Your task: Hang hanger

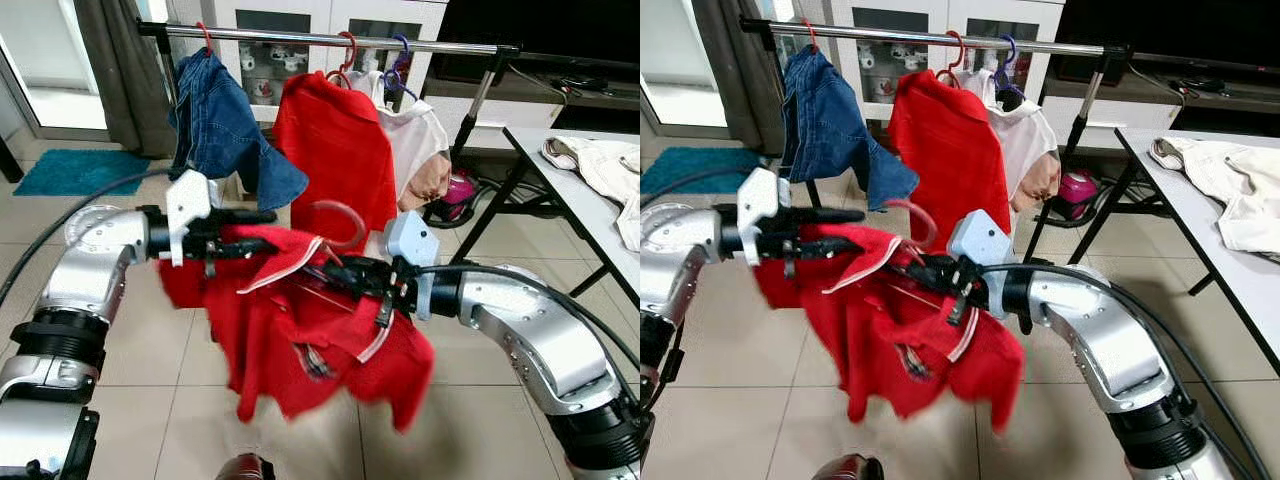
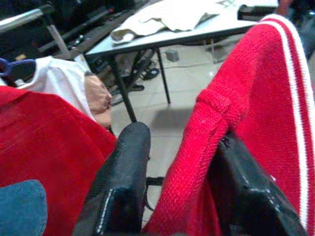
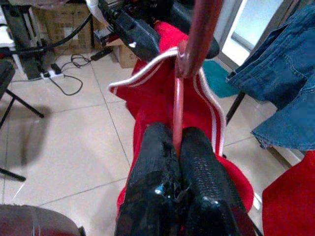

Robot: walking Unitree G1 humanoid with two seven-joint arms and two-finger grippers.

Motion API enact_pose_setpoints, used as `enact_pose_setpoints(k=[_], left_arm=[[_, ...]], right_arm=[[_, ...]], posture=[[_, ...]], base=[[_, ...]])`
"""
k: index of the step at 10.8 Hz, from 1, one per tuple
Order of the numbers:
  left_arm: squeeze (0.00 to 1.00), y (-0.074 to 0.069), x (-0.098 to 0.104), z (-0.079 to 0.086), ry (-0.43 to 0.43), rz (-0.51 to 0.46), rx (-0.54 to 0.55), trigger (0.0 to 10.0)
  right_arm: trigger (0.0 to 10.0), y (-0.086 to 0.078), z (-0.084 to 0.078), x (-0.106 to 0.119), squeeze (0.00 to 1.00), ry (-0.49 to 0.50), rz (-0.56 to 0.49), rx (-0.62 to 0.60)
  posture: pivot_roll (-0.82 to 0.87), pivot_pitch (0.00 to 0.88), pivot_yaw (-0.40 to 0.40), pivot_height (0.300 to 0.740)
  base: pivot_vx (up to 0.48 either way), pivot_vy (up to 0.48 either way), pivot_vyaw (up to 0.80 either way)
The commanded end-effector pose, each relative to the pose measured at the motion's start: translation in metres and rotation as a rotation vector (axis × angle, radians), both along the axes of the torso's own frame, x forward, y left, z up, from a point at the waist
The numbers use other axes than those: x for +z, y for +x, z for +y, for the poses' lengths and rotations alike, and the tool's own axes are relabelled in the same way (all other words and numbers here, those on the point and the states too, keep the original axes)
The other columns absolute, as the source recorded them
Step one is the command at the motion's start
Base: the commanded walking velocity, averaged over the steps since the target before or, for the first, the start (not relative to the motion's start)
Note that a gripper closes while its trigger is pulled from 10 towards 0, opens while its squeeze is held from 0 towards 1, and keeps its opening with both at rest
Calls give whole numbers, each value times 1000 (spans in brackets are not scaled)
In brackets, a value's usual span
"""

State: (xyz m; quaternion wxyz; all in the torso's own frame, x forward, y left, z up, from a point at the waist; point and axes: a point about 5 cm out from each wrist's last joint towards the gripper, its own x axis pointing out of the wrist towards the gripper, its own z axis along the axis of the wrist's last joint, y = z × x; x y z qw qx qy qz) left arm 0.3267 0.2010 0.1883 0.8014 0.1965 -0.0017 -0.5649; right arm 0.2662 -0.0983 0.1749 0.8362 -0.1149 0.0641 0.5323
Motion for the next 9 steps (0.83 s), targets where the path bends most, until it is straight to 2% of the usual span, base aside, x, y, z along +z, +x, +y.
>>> enact_pose_setpoints(k=[1, 3, 4, 5, 7, 8, 9], left_arm=[[1000, 5, 25, 2, -71, -89, 27, 10000], [1000, 1, 18, 3, 25, -86, 5, 10000], [1000, -3, 21, 1, -27, -27, -50, 10000], [1000, -9, 20, 0, -39, 46, -106, 10000], [1000, -16, 13, 2, 5, 139, -177, 10000], [1000, -16, 13, 1, -2, 140, -184, 10000], [1000, -5, 19, -2, -96, 71, -84, 10000]], right_arm=[[0, 3, -6, -4, 0, -21, 27, -38], [0, 2, -5, -2, 0, -9, 29, -32], [0, 0, -7, -1, 0, -2, 32, -7], [0, -4, -9, -1, 0, 7, 37, 36], [0, -10, -16, -4, 0, -14, 63, 116], [0, -11, -19, -4, 0, -20, 72, 128], [0, -8, -24, -5, 0, -37, 67, 89]], posture=[[-62, 0, -44, 740], [-63, 0, -47, 740], [-63, 0, -50, 740], [-61, 0, -51, 740], [-62, 0, -47, 740], [-64, 0, -41, 740], [-65, 0, -35, 740]], base=[[0, 0, 0], [0, 0, 0], [0, 0, 0], [0, 0, 0], [0, 0, 0], [0, 0, 0], [0, 0, 0]])
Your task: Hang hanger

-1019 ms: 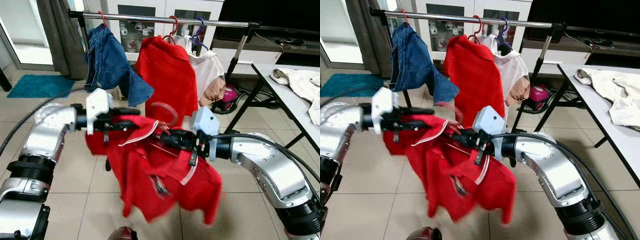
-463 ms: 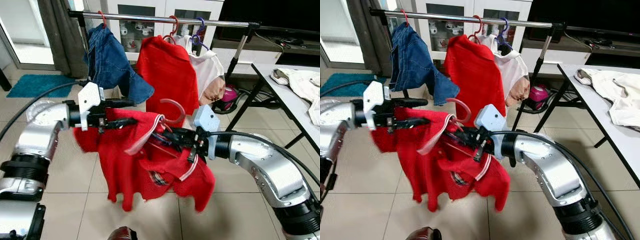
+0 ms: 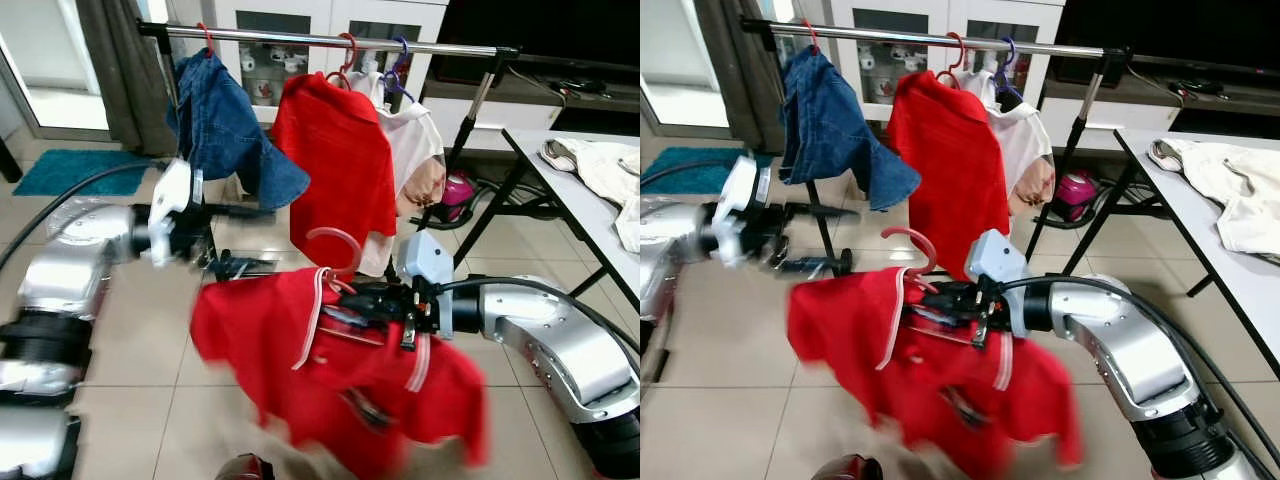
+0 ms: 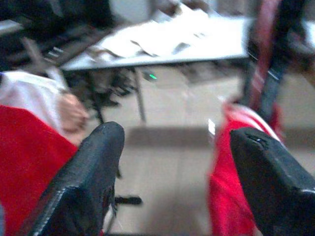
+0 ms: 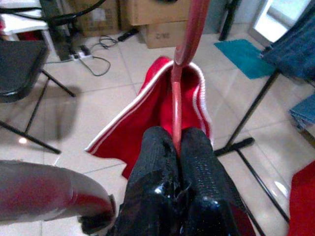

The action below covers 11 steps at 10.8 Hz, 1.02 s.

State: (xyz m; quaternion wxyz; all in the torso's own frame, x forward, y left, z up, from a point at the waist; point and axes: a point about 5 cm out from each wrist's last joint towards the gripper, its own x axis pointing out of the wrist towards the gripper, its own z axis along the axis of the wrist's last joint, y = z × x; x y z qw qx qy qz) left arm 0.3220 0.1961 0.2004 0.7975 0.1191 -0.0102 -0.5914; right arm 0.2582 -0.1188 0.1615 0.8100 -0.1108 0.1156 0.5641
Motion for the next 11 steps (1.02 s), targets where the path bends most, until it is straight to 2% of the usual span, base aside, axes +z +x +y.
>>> enact_pose_setpoints(k=[1, 2, 3, 4, 5, 6, 7, 8, 9, 10, 11], left_arm=[[1000, 6, 10, -3, -41, -53, 56, 10000], [1000, 6, 3, -15, -42, -53, 140, 10000], [1000, 6, -10, -28, -9, -97, 226, 10000], [251, 4, -20, -47, -78, -117, 319, 10000], [82, 5, -22, -49, -85, -140, 358, 10000], [0, 6, -26, -51, -68, -189, 435, 10000], [0, 7, -31, -51, -52, -238, 514, 10000], [0, 8, -39, -53, -53, -248, 540, 8549], [0, 6, -42, -60, -87, -224, 494, 3373], [0, 1, -43, -66, -130, -186, 440, 3255], [0, -2, -44, -70, -170, -146, 415, 3608]], right_arm=[[0, 9, -6, 8, 0, 10, -52, -87], [0, 22, -6, 8, 0, 28, -70, -244], [0, 30, -3, 8, 0, 68, -67, -364], [0, 37, 3, 8, 0, 127, -45, -484], [0, 38, 4, 8, 0, 139, -41, -501], [0, 39, 7, 9, 0, 158, -38, -517], [0, 39, 13, 12, 0, 177, -33, -524], [0, 38, 19, 15, 0, 197, -30, -509], [0, 37, 20, 16, 0, 200, -31, -504], [0, 37, 20, 17, 0, 200, -33, -506], [0, 37, 19, 17, 0, 200, -33, -511]], posture=[[-65, 0, -34, 740], [-64, 0, -34, 740], [-66, 0, -35, 740], [-67, 0, -39, 740], [-67, 0, -41, 740], [-67, 0, -43, 740], [-67, 0, -47, 740], [-74, 0, -46, 740], [-77, 0, -44, 740], [-81, 0, -41, 740], [-83, 0, -40, 740]], base=[[0, 0, 0], [0, 0, 0], [0, 0, 0], [0, 0, 0], [0, 0, 0], [0, 0, 0], [0, 0, 0], [0, 0, 0], [0, 0, 0], [0, 0, 0], [0, 0, 0]])
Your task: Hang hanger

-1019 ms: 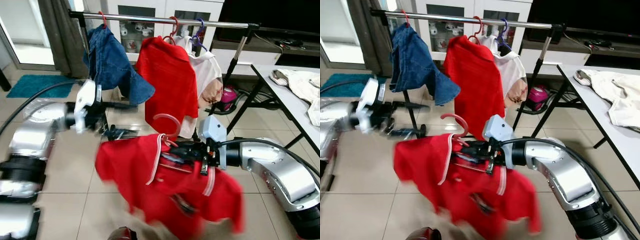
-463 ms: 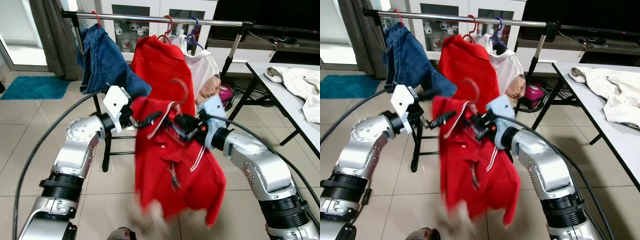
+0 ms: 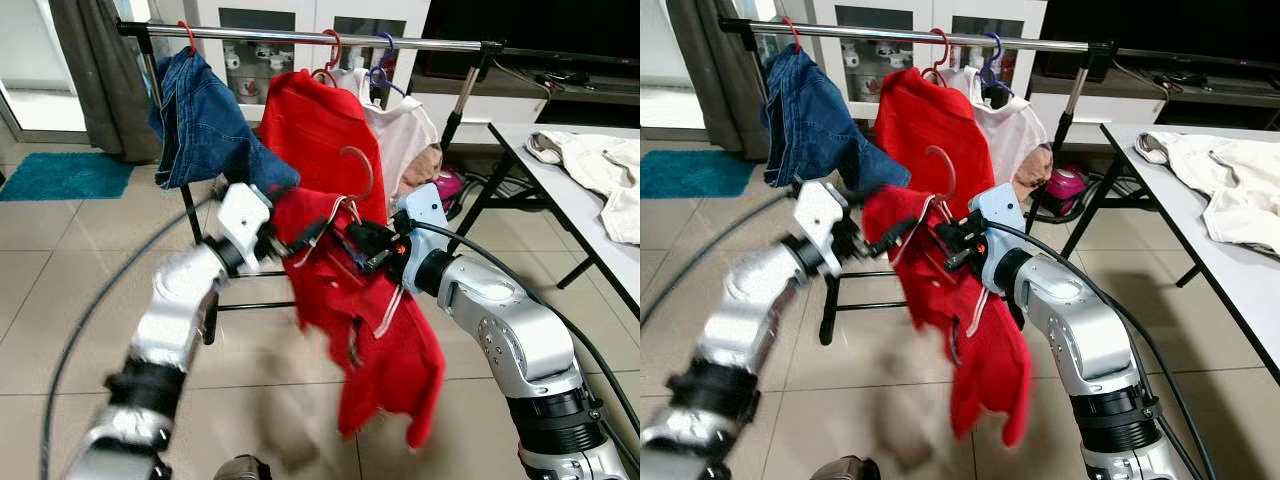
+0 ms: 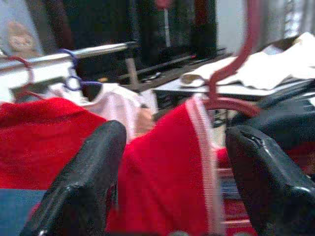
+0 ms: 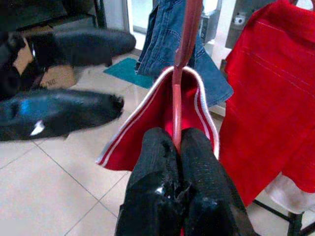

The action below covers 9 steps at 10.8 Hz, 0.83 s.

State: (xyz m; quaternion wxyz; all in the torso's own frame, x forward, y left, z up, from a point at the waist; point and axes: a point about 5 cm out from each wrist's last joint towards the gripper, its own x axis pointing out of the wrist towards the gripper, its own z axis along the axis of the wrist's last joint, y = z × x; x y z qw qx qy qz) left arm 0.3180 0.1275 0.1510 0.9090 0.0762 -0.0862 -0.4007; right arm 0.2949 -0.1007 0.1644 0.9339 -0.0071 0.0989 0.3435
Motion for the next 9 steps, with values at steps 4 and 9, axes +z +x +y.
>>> enact_pose_setpoints(k=[4, 9], left_arm=[[0, 5, -10, 4, 94, 21, 62, 3569], [0, 5, -16, -2, 77, 66, 60, 0]], right_arm=[[0, -1, 3, 15, 0, 15, -51, 30], [0, -3, 6, 16, 0, 22, -56, 48]], posture=[[-82, 0, -47, 740], [-86, 0, -41, 740]], base=[[0, 0, 0], [0, 0, 0]])
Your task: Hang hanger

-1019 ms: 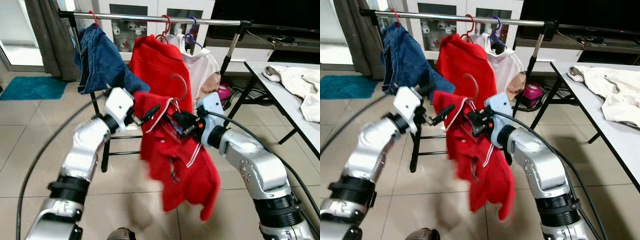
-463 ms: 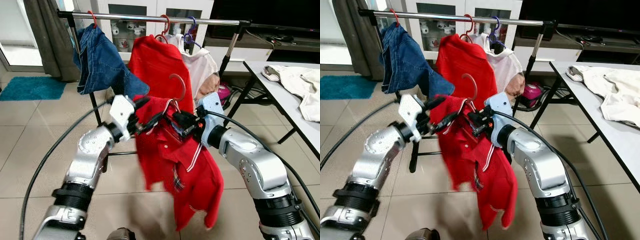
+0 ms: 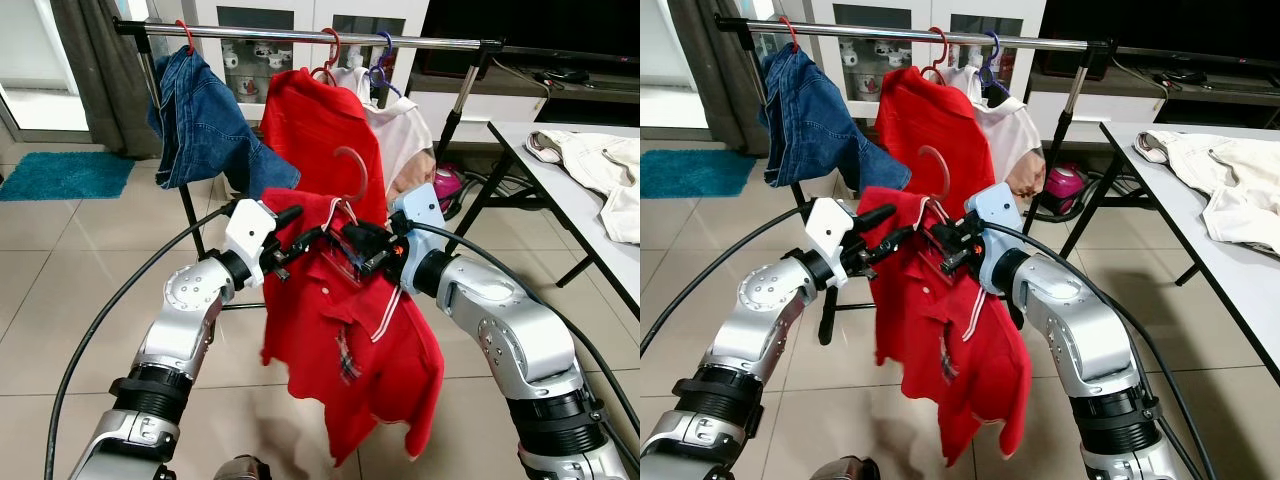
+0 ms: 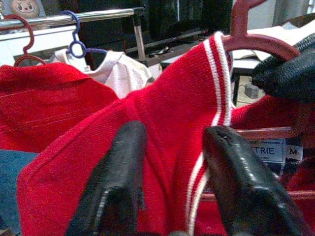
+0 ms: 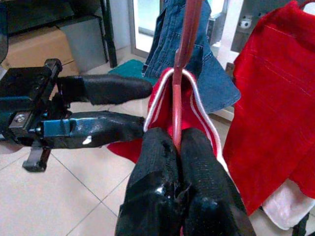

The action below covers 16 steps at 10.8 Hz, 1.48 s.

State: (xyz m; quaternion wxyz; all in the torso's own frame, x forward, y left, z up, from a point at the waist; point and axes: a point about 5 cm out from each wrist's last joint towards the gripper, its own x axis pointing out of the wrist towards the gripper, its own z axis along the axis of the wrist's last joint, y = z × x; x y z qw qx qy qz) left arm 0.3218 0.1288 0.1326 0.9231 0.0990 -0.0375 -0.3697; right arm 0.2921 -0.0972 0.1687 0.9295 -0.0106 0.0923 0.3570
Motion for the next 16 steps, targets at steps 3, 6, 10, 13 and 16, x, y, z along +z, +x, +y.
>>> enact_pose_setpoints(k=[3, 6, 10, 13, 16], left_arm=[[0, -5, -1, -2, 20, 18, -92, 0], [0, -3, -2, 6, -6, 77, -82, 0], [0, -1, 24, 14, -294, 201, -177, 0], [0, -5, 42, 41, -393, 150, -90, 0], [0, -28, 45, 64, -113, 25, 206, 10000]], right_arm=[[0, 0, 3, 14, 0, 31, -47, 18], [0, 0, 4, 15, 0, 42, -49, 21], [0, -2, 4, 15, 0, 55, -46, 39], [0, -3, 3, 15, 0, 65, -49, 28], [0, -9, -18, -6, 0, 129, -61, -222]], posture=[[-81, 0, -36, 740], [-83, 0, -33, 740], [-78, 0, -30, 740], [-80, 0, -21, 740], [-55, 0, -31, 740]], base=[[0, 0, 0], [0, 0, 0], [0, 0, 0], [0, 0, 0], [0, 0, 0]])
